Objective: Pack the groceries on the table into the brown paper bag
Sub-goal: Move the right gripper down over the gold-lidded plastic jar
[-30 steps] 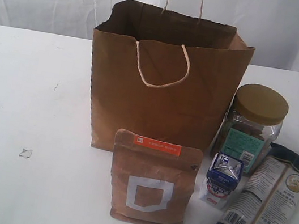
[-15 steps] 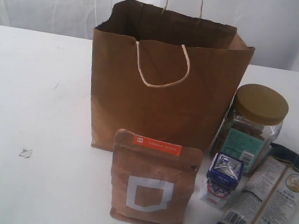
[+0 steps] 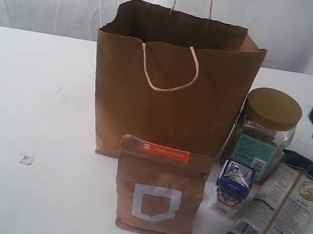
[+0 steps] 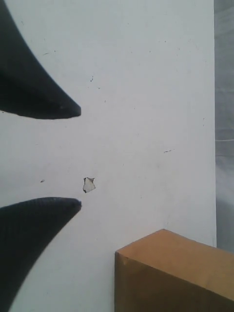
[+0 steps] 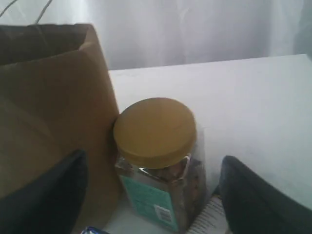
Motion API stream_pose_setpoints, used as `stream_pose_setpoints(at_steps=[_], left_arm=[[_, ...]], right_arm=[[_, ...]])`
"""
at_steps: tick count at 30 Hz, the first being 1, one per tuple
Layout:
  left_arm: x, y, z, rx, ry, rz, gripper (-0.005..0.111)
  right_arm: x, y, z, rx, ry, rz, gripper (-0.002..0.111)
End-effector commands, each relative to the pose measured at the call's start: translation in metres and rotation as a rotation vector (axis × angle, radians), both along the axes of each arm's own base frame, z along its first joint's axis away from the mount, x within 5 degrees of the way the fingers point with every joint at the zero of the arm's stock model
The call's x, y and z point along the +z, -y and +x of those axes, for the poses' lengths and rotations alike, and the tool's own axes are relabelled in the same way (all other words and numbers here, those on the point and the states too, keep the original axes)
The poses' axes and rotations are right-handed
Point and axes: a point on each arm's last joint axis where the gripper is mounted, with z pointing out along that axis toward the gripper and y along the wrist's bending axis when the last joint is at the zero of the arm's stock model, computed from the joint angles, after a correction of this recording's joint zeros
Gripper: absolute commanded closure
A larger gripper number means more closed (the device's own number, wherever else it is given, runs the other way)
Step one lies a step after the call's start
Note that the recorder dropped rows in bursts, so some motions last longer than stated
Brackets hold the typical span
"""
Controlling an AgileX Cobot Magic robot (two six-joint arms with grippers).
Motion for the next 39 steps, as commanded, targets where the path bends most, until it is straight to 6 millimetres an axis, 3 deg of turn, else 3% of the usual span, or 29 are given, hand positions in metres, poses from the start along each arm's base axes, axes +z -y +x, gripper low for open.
stream_pose_setpoints(at_steps=[1, 6, 13, 21, 29, 39], left_arm=[[-0.001, 0.0, 0.0, 0.001, -0.004, -0.007, 0.054], [-0.001, 0.0, 0.0, 0.001, -0.004, -0.007, 0.054], [-0.001, 0.0, 0.0, 0.001, -0.004, -0.007, 0.054], [-0.001, 0.0, 0.0, 0.001, -0.004, -0.007, 0.054], [-0.001, 0.0, 0.0, 0.001, -0.004, -0.007, 0.054], [-0.001, 0.0, 0.0, 0.001, -0.004, -0.007, 0.054]], right_arm=[[-0.012, -0.024, 0.034, 0.101, -0.052, -0.03, 0.037], [-0.029, -0.034, 0.059, 0.148, -0.114, -0.101, 0.035], [-0.049, -0.038, 0.071, 0.161, -0.176, -0.117, 0.035], [-0.05, -0.039, 0.072, 0.194, -0.155, -0.182, 0.035], [-0.036, -0.028, 0.084, 0.177, -0.1, -0.252, 0.035], [-0.046, -0.026, 0.102, 0.209, -0.123, -0.346, 0.035]])
